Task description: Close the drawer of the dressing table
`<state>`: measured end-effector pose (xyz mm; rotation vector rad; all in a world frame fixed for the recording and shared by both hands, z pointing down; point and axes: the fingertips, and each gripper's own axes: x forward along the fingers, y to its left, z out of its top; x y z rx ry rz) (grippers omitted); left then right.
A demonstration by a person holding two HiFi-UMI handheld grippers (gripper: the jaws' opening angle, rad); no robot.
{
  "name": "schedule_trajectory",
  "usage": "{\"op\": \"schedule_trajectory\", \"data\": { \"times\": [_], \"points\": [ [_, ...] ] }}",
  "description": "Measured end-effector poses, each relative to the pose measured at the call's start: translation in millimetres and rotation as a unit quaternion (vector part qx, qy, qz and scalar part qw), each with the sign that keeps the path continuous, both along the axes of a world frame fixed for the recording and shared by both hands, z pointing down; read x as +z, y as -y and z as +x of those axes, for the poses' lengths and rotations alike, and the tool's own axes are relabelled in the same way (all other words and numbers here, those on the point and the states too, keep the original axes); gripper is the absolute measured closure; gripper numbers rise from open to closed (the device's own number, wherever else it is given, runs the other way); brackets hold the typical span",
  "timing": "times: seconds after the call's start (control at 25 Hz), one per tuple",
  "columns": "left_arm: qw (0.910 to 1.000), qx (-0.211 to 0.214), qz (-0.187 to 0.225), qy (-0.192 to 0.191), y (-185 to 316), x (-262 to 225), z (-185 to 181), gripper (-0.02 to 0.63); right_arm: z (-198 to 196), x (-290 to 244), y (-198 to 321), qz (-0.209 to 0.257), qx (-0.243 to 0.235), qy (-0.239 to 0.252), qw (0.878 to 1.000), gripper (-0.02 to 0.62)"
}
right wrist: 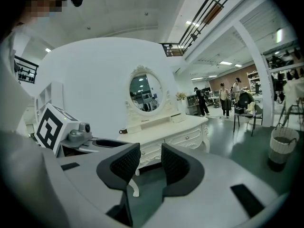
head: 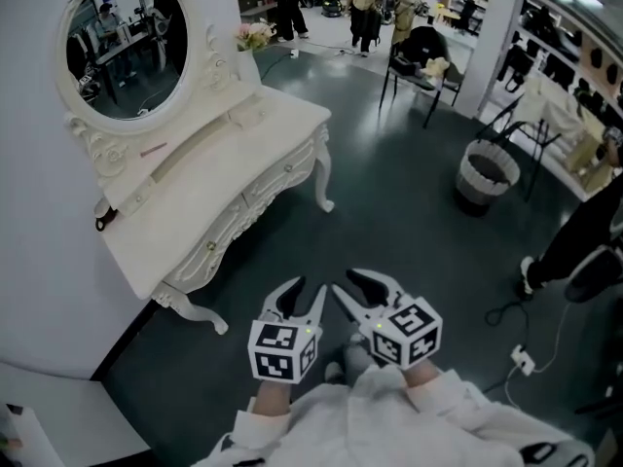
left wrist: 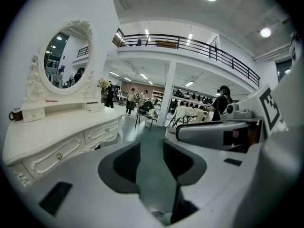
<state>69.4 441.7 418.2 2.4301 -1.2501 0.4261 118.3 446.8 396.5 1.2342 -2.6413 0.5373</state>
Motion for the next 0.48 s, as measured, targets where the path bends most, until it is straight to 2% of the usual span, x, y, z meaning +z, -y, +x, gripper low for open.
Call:
{"op": "schedule_trajectory", "data": {
  "times": [0.48],
  "points": [
    [0.9995,-0.032,0.008,0.000,68.4,-0.6,-19.8,0.472,-18.7,4.4,76.8,0.000,-0.038,-0.003,0.999,0.477]
  ]
}}
